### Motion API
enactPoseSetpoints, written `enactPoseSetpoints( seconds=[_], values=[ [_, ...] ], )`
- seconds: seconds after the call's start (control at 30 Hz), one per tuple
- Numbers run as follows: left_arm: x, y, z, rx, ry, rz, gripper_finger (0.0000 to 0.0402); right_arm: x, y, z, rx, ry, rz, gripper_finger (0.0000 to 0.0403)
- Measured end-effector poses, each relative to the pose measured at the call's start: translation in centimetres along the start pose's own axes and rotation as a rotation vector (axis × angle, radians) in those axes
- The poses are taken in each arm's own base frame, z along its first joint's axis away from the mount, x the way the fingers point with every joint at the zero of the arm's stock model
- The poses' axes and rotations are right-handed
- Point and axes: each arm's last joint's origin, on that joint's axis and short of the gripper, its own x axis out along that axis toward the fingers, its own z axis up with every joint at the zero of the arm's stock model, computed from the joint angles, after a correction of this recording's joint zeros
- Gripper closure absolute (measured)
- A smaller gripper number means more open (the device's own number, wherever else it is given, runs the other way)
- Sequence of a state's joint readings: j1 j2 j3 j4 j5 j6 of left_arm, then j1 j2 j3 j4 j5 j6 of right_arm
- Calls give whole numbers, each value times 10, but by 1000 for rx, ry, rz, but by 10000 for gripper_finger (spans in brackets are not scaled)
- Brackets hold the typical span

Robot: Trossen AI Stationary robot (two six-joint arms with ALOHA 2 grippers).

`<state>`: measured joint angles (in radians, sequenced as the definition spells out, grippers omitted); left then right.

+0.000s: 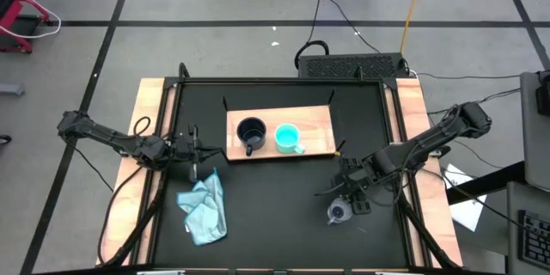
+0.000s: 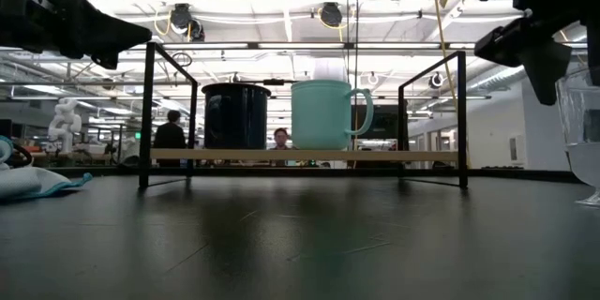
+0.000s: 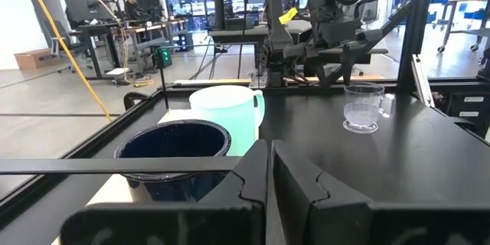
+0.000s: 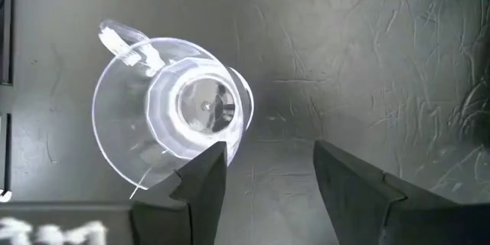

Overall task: Stack small to large cups/mugs on shelf
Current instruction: Put the transparent mug to the right of the light blue mug on the shelf

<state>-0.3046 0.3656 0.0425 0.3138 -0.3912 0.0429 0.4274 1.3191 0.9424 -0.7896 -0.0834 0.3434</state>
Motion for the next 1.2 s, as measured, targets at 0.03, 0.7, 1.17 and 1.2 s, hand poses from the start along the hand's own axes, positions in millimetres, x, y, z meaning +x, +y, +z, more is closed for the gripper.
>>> enactPoseSetpoints(
  seconds=[0.03,0.7,1.17,1.2],
  values=[
    [0,0,0,0,0,0,378,0,0,0,6,0,0,214],
    [0,0,-3,13,31,-1,378,13,3,-6,68,-14,42,214],
    [0,0,-2,8,24,-1,378,21,0,-12,41,-10,44,253],
    [0,0,-2,8,24,-1,378,21,0,-12,36,-11,44,262]
  ],
)
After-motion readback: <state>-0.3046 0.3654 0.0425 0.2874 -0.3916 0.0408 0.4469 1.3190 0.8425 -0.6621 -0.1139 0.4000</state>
